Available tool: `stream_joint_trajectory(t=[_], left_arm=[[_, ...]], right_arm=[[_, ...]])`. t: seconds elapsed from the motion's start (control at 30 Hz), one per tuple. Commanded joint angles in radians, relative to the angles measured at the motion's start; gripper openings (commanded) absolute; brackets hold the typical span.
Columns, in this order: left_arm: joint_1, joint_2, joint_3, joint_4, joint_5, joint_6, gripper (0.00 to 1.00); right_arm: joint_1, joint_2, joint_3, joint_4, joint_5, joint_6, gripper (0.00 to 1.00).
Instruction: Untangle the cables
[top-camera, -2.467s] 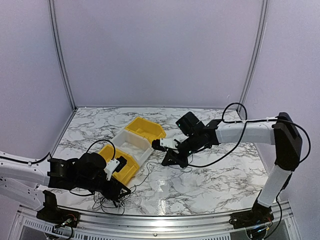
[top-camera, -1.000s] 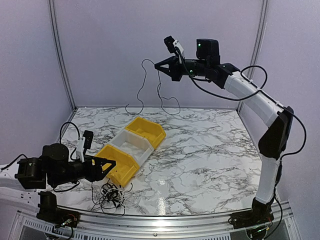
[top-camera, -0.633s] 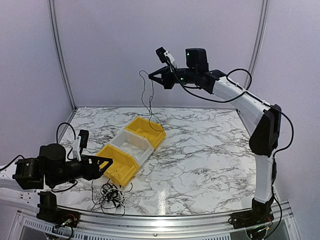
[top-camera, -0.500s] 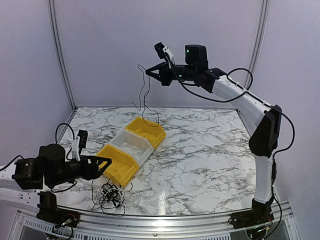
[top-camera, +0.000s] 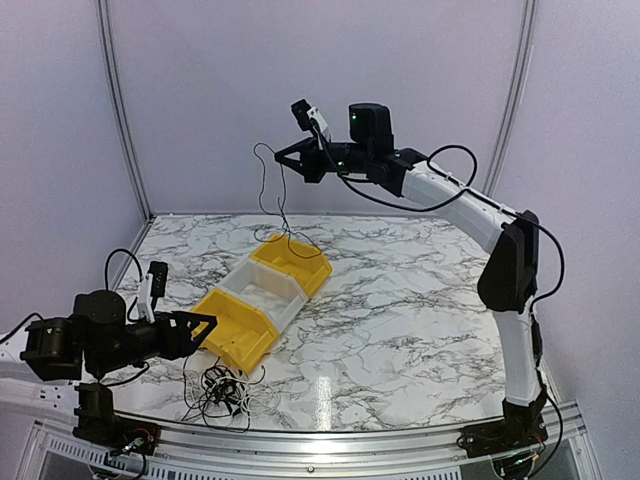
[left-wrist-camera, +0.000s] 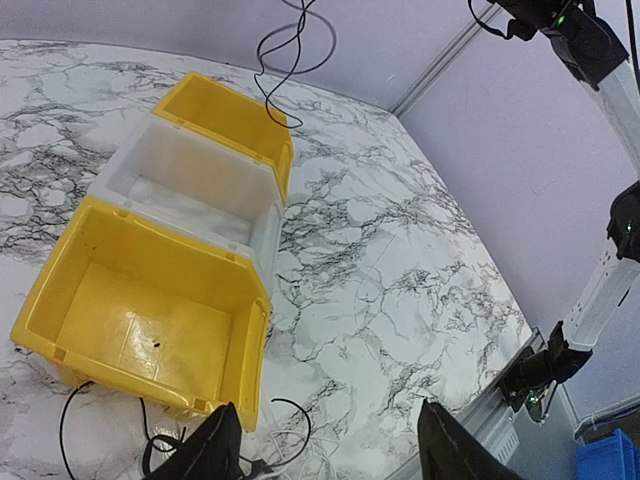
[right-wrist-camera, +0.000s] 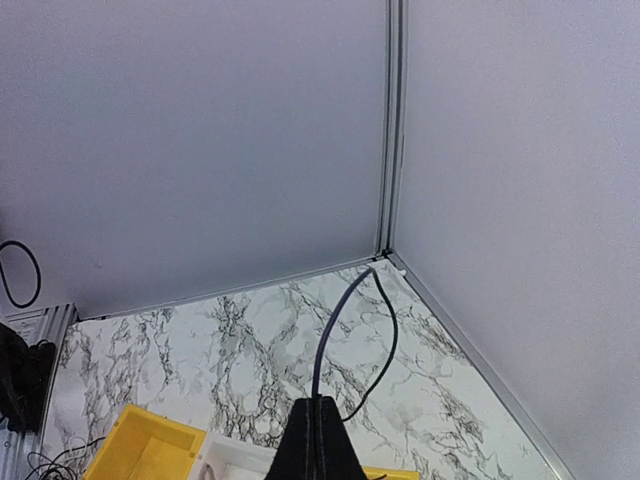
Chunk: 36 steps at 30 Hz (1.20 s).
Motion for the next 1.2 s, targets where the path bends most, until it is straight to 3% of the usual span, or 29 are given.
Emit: stream_joint_trajectory(t=[0.0,1.17], left_arm=[[-0.005,-0.021,-0.025,-0.026,-0.023,-0.023,0.63],[-0.005,-0.039,-0.06,-0.035,-0.059,-0.059,0.64]], right_arm=[[0.02,0.007,0.054,0.034,-0.002,0.032,0.0],[0.042,0.031,0.032,0.056,-0.048,0.108,0.0]])
